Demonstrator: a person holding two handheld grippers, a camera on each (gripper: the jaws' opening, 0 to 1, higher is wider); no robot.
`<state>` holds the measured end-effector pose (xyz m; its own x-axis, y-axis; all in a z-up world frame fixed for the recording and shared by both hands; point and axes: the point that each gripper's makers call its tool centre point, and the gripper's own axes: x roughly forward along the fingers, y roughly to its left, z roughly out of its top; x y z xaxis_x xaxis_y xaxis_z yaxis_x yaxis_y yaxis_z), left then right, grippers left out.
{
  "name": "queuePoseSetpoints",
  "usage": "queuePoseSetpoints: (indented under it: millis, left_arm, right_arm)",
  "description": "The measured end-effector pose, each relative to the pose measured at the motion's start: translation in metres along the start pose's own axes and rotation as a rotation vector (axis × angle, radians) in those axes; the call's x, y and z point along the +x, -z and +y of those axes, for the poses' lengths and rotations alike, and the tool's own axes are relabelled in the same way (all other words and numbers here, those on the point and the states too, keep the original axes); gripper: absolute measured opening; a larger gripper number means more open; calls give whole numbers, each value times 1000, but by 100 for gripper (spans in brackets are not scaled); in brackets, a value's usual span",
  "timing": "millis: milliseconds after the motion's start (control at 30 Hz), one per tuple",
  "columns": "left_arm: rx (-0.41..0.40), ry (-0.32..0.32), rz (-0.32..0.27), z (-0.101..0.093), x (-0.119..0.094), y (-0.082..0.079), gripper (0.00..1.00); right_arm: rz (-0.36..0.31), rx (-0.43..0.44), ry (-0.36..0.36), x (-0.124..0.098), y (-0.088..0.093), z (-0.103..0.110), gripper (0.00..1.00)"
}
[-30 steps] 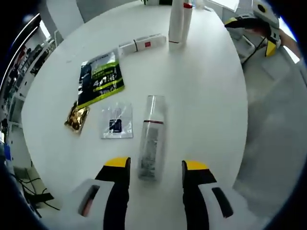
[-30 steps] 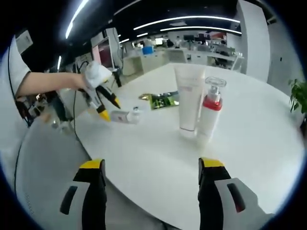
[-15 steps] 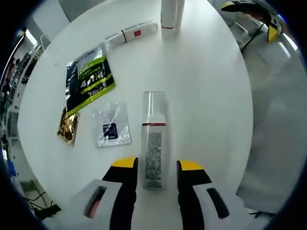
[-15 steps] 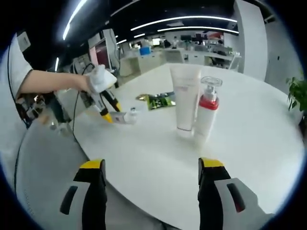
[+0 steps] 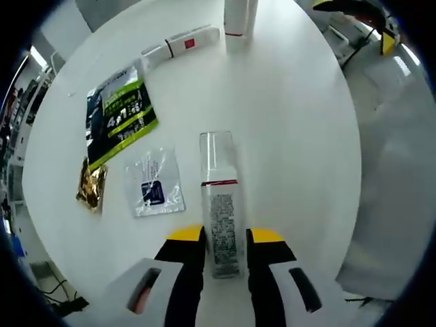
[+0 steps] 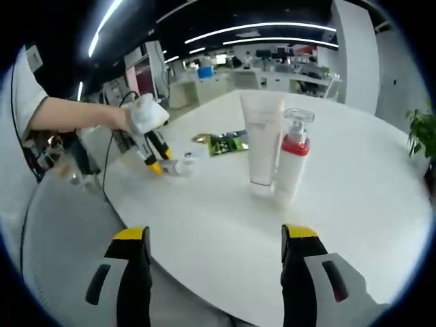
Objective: Arrange the skincare products in the storage area until every visible bottle or jar stands upright without overlapping.
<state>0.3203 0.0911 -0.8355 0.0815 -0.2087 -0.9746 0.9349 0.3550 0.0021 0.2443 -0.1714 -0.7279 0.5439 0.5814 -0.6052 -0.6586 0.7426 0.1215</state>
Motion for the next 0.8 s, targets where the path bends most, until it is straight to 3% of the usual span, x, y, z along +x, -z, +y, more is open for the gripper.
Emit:
queuePoseSetpoints:
  millis: [233, 400, 800]
  left_arm:
    - [-28, 2, -9, 3, 0, -1, 21]
    - [-62, 30, -46, -5, -4, -8, 21]
    - [-303, 136, -256, -25, -25, -36, 20]
  right_arm:
    - [0, -1, 2, 0, 0, -1, 78]
    - [-5, 4, 10, -1, 0, -3, 78]
    - [-26, 0, -2, -1, -5, 0, 77]
